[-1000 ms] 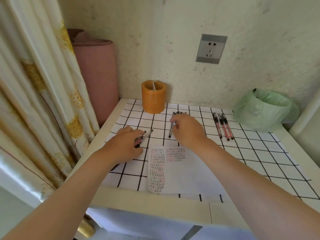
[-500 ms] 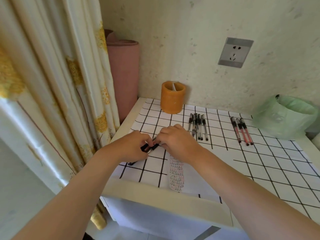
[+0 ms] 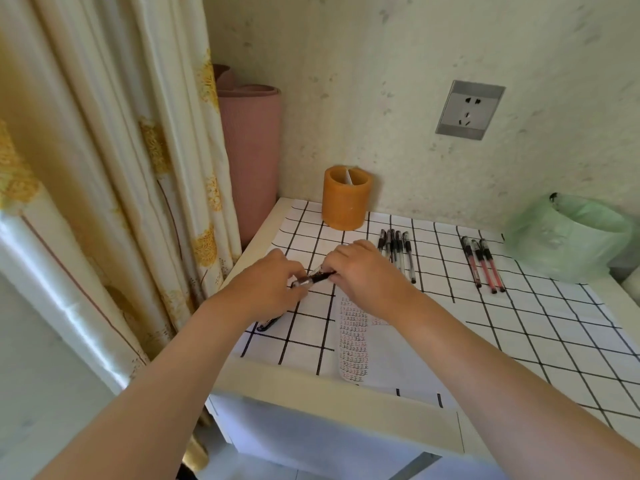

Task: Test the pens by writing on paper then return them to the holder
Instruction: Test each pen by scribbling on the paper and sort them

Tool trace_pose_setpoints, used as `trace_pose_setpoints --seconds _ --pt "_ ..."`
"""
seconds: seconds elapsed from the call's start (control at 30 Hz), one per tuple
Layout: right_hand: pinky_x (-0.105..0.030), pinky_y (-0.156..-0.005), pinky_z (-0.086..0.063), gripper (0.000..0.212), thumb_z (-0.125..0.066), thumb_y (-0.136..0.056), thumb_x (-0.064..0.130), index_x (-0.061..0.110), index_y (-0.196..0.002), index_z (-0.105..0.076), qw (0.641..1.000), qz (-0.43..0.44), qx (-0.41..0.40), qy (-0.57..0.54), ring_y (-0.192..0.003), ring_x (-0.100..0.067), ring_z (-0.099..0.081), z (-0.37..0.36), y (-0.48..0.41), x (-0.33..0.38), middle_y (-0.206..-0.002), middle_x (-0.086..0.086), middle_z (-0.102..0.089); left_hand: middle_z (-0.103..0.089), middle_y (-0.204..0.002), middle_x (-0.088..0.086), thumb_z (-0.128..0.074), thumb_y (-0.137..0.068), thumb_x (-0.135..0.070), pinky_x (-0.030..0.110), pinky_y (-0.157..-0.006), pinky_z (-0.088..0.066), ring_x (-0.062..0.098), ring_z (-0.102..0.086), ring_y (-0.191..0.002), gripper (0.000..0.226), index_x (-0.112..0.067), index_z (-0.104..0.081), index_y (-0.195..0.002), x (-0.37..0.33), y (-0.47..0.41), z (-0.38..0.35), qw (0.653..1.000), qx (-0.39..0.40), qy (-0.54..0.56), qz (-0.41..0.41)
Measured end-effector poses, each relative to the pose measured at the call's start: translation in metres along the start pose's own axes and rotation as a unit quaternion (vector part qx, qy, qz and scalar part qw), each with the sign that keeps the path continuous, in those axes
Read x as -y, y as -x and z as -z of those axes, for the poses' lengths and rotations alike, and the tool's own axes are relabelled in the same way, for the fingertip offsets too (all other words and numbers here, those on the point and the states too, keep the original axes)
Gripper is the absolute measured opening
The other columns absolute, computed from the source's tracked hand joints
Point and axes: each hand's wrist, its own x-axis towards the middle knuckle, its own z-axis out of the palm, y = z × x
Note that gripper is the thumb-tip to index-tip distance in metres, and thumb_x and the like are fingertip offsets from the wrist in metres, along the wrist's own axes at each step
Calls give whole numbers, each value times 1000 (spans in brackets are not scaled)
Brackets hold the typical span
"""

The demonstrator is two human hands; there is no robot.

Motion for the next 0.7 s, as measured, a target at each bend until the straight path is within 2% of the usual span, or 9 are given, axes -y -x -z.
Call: trace_pose_setpoints --seconds 0.07,0.1,0.2,0.27,0.37,0.43,0.53,0.6,0.7 --pt "-35 -87 -43 9 -63 -93 18 17 -101 -60 999 -25 -13 -30 -89 -18 -56 10 5 -3 -96 3 -60 -50 -91 -8 -59 -95 -45 21 -59 -35 7 -49 -72 16 -30 -64 -94 -7 -1 0 998 -59 13 -32" --pt "-35 -84 -45 11 -62 -93 17 18 -103 -59 998 -39 -10 -47 -89 -17 -54 14 8 -5 -97 3 -59 -54 -87 -8 -59 -95 -42 23 -60 -37 8 -50 -71 14 -30 -64 -90 -11 -2 0 996 -73 21 -48" --pt "-33 -75 -48 19 -56 -93 18 23 -112 -57 993 -71 22 -89 -89 -13 -52 23 19 -9 -101 6 -54 -64 -79 -9 -61 -94 -34 29 -60 -42 8 -53 -67 8 -33 -67 -89 -25 -5 -2 994 -77 41 -67" --pt "-34 -71 -49 18 -54 -96 31 27 -112 -58 991 -76 43 -99 -86 -12 -54 27 26 -10 -96 7 -55 -64 -76 -10 -64 -92 -33 27 -58 -41 6 -53 -65 5 -34 -68 -91 -35 -7 -7 993 -80 52 -70" --pt "-38 -69 -50 21 -48 -99 43 27 -102 -62 991 -85 58 -92 -79 -12 -56 34 33 -18 -85 9 -59 -63 -78 -16 -68 -89 -38 24 -59 -44 4 -56 -69 12 -38 -61 -98 -49 -9 -14 991 -91 68 -69" --pt "-40 -70 -49 23 -50 -101 37 22 -96 -65 987 -103 56 -106 -76 -13 -56 38 39 -26 -81 7 -61 -63 -85 -20 -67 -88 -39 24 -60 -46 2 -56 -69 16 -41 -55 -100 -56 -12 -16 990 -86 87 -77" --pt "-41 -71 -48 19 -55 -99 28 15 -94 -68 980 -128 57 -139 -75 -15 -55 42 48 -36 -80 1 -61 -63 -86 -23 -65 -91 -35 23 -62 -46 1 -57 -73 8 -38 -58 -95 -68 -16 -19 986 -73 110 -102" --pt "-38 -66 -47 18 -55 -99 29 18 -89 -66 978 -138 60 -146 -70 -13 -54 43 54 -37 -75 5 -58 -63 -81 -22 -65 -92 -33 21 -62 -45 1 -57 -73 6 -34 -59 -93 -75 -19 -22 985 -67 120 -107" --pt "-32 -56 -39 20 -51 -99 35 32 -80 -52 981 -145 53 -115 -65 -13 -51 42 60 -40 -66 11 -51 -64 -77 -19 -64 -93 -30 25 -61 -46 3 -58 -68 9 -32 -58 -88 -83 -25 -26 984 -51 135 -105"
